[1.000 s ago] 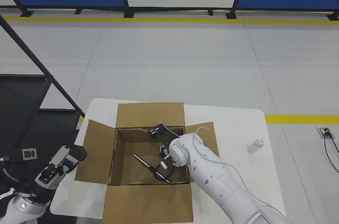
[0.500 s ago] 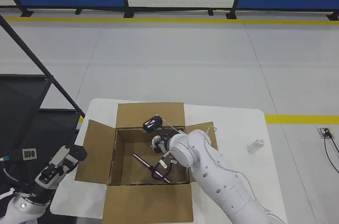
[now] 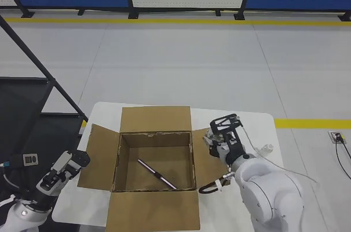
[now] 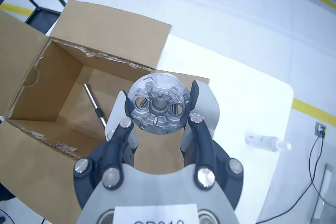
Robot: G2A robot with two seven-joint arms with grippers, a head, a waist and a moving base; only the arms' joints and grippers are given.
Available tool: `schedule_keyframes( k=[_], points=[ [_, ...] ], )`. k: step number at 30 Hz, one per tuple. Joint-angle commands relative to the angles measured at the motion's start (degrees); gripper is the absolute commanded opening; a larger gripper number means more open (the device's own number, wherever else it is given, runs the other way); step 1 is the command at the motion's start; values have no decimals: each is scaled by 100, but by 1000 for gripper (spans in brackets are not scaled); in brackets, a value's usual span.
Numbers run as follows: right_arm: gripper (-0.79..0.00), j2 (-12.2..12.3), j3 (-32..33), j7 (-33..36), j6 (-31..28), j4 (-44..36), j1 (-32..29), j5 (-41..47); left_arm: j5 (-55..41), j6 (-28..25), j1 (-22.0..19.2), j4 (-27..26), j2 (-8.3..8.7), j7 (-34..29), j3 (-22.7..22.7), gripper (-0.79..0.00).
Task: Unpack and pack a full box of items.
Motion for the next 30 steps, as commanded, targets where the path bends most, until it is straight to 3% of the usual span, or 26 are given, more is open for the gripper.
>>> schedule_keyframes(
  k=[1, 7, 16, 28, 30],
  points=[
    [-785, 31, 381, -48, 71, -179, -338, 9, 0, 0, 0, 0, 0, 0, 0, 0],
    [-785, 121, 1453, -347, -30, 247, -1080, 439, 0, 0, 0, 0, 0, 0, 0, 0],
    [-785, 225, 2283, -934, -154, 1562, -1294, 835, 0, 0, 0, 0, 0, 0, 0, 0],
    [-785, 354, 2263, -597, -498, 2709, -744, 887, 0, 0, 0, 0, 0, 0, 0, 0],
    [-723, 370, 2260, -598, -484, 2830, -673, 905, 0, 0, 0, 0, 0, 0, 0, 0]
  ],
)
